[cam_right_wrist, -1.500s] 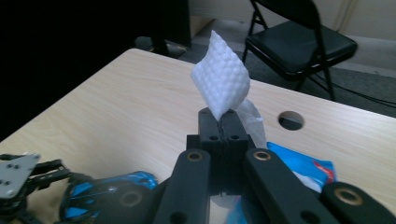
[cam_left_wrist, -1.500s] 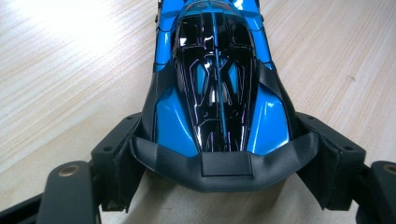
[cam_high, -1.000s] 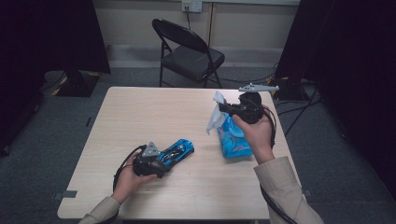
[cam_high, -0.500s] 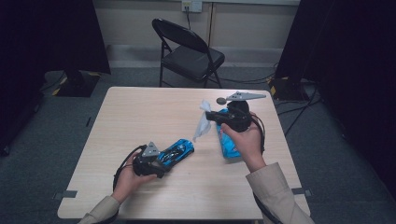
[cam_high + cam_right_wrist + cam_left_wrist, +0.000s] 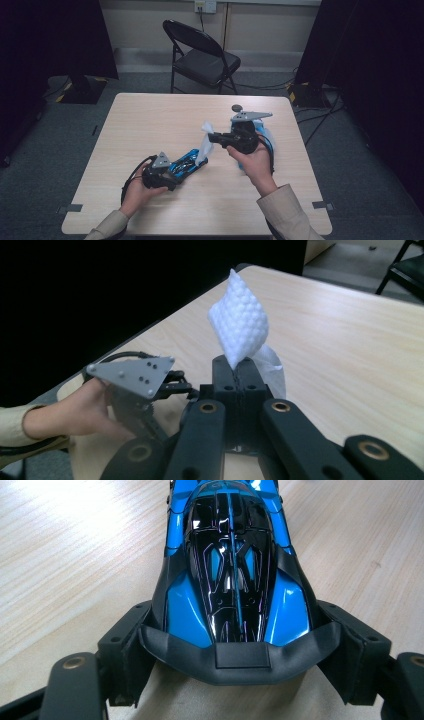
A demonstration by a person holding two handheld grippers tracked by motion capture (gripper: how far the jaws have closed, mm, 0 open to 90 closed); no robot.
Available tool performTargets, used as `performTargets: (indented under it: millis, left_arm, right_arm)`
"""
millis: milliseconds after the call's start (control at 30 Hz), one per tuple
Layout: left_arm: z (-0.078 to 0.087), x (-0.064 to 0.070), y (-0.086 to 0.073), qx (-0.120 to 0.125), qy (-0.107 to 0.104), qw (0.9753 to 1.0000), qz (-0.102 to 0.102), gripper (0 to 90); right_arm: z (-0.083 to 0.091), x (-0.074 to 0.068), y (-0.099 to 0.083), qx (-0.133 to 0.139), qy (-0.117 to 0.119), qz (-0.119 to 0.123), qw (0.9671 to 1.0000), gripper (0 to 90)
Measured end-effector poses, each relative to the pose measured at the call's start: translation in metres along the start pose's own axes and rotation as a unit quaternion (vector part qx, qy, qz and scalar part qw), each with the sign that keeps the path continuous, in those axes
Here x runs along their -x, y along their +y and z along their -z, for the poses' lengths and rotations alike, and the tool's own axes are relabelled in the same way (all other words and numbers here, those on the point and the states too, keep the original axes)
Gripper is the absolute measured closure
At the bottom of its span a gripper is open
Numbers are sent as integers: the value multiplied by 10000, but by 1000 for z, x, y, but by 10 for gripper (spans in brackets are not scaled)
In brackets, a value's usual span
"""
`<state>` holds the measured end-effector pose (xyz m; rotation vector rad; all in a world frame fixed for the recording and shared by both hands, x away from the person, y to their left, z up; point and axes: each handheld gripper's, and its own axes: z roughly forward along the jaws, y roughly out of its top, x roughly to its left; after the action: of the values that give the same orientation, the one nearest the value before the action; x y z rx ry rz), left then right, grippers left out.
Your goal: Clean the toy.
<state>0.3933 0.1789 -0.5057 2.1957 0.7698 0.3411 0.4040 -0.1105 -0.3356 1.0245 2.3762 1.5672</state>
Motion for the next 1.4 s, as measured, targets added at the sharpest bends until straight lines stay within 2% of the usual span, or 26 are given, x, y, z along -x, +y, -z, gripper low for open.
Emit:
performTargets:
  millis: [233,400,533,667,800,967,1033,1067,1100,1167,1267,1400]
  left_arm:
    - [0,0,0,0,-1,10000,5,238]
    - [0,0,0,5,-1,10000,1,238]
    - [0,0,0,4,-3,10000,4,238]
    - [0,0,0,-6,3,10000,-9,238]
    - [0,0,0,3,-38,10000,27,238]
    - [0,0,0,-4,-37,10000,20,238]
    - [0,0,0,-9,-2,10000,-15,238]
    - [0,0,0,-9,1,10000,-14,238]
    - [0,0,0,-11,3,10000,-12,238]
    - [0,0,0,-7,0,10000,-16,238]
    - [0,0,0,-15,2,10000,-25,238]
    - [0,1,0,-2,-25,10000,27,239]
  right_arm:
    - [-23,0,-21,-203,256,-155,9993,900]
    - [-45,1,-39,-204,565,-421,9973,900]
    - [-64,-4,-52,-201,713,-520,9959,900]
    - [-80,-8,-61,-306,633,-441,9966,899]
    - [-98,-9,-70,-562,446,-311,9969,896]
    - [-114,-13,-82,-904,187,10,9957,884]
    - [-119,-16,-87,-1046,0,224,9943,822]
    - [-121,-18,-90,-1083,-170,355,9933,786]
    - [-122,-18,-92,-1108,-223,415,9927,769]
    - [-122,-19,-96,-1078,-374,511,9922,676]
    - [-123,-18,-100,-1087,-488,527,9915,581]
    - [-126,-19,-104,-1047,-562,594,9911,532]
